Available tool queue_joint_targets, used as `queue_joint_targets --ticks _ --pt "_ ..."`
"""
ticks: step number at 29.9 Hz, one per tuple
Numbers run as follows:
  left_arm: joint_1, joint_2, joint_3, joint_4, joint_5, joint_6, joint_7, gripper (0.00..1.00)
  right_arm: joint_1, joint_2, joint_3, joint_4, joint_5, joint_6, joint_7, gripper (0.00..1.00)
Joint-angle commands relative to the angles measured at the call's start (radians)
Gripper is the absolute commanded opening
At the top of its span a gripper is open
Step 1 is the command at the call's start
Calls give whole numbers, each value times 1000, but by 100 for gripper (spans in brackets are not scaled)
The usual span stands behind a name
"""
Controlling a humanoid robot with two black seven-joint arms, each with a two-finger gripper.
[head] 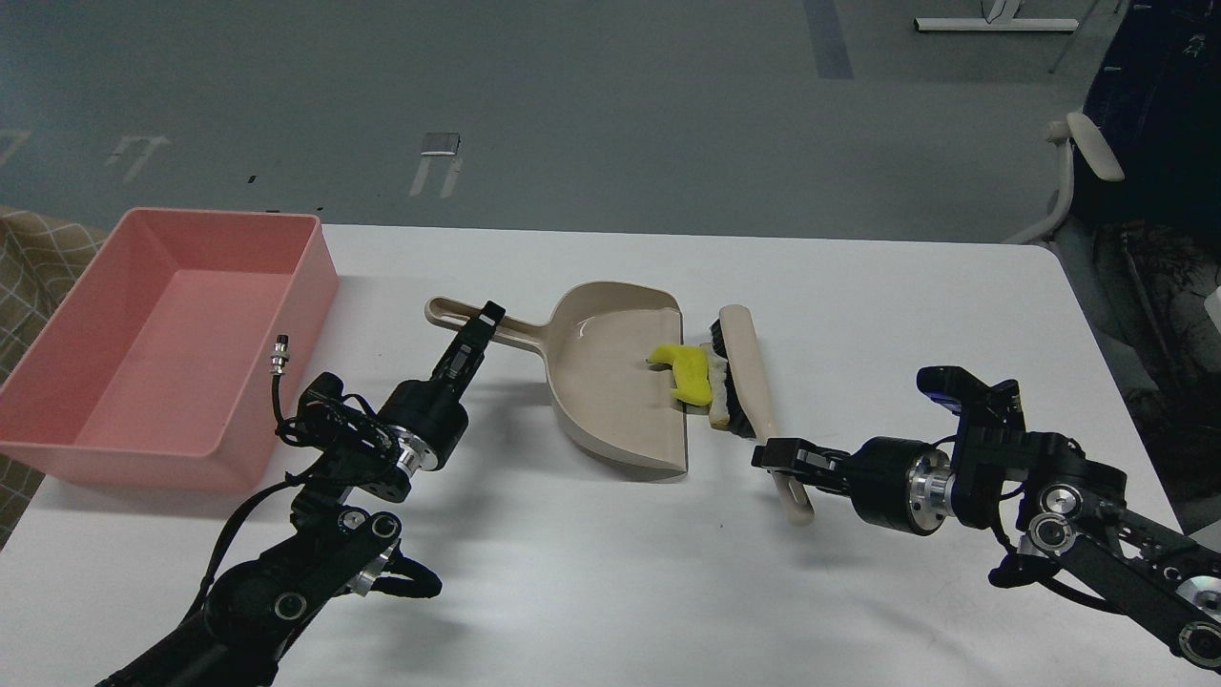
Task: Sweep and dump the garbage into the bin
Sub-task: 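Sweep the sponge into the dustpan with the brush in the right gripper, then lift the brush away and carry the dustpan toward the pink bin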
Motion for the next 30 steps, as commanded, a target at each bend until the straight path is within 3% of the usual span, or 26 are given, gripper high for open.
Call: queue_joint_targets --ticks 1,16,30 --pt "0 -2 0 0 0 -1 0 0 11 39 0 0 2 0 1 0" --pt "2 -6 6 0 0 -1 0 0 28 153 9 -8 3 17 7 0" --pt "17 -25 -12 2 -107 1 -2 0 65 101 121 9 9 25 7 0"
